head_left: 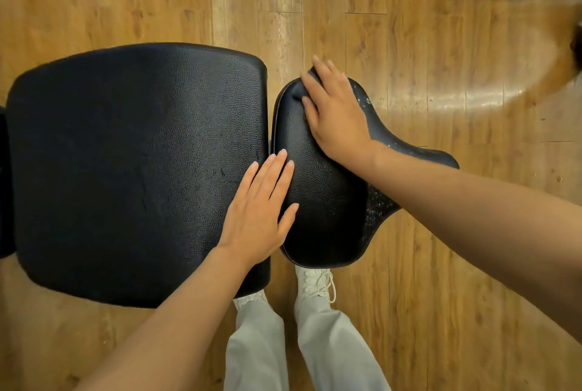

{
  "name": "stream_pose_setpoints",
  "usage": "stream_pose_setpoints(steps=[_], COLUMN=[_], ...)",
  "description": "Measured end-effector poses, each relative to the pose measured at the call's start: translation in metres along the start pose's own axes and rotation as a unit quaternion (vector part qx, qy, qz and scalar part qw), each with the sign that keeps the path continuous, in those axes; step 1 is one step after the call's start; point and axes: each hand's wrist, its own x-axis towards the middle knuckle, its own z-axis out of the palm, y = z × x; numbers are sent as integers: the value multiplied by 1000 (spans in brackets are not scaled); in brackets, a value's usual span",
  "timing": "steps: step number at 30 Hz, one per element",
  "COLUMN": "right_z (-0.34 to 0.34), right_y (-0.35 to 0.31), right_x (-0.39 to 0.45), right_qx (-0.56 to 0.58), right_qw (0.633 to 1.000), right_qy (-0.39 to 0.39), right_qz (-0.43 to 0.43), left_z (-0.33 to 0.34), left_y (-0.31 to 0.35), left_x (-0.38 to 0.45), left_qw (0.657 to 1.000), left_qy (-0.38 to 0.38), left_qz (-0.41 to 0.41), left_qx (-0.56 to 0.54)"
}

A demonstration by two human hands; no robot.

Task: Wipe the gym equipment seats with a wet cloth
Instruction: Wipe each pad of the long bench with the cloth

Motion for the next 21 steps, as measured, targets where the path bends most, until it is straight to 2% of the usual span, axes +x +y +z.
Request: stream_pose_setpoints(steps=[4,6,10,14,17,21], right_z=[-11,-19,-35,-27,-14,5], right_y=[-7,6,51,50,30,6], right_x=[35,29,7,-12,-7,1], right_qx=[31,47,89,125,93,6], right_qw=[996,995,982,976,987,999], right_qy=[-20,-32,-21,2,46,43], right_qz=[77,83,164,178,125,-26], left_z=[-1,-2,-5,-3,-1,-1], left_y=[0,2,3,4,6,4], left_x=[5,7,10,9,8,9], left_qw=[1000,1000,1000,1000,999,999], left_qy=[-4,-10,-12,-16,-11,-15], left_qz=[-15,-21,-21,-24,-31,-29], left_qx=[-2,-5,2,11,7,20])
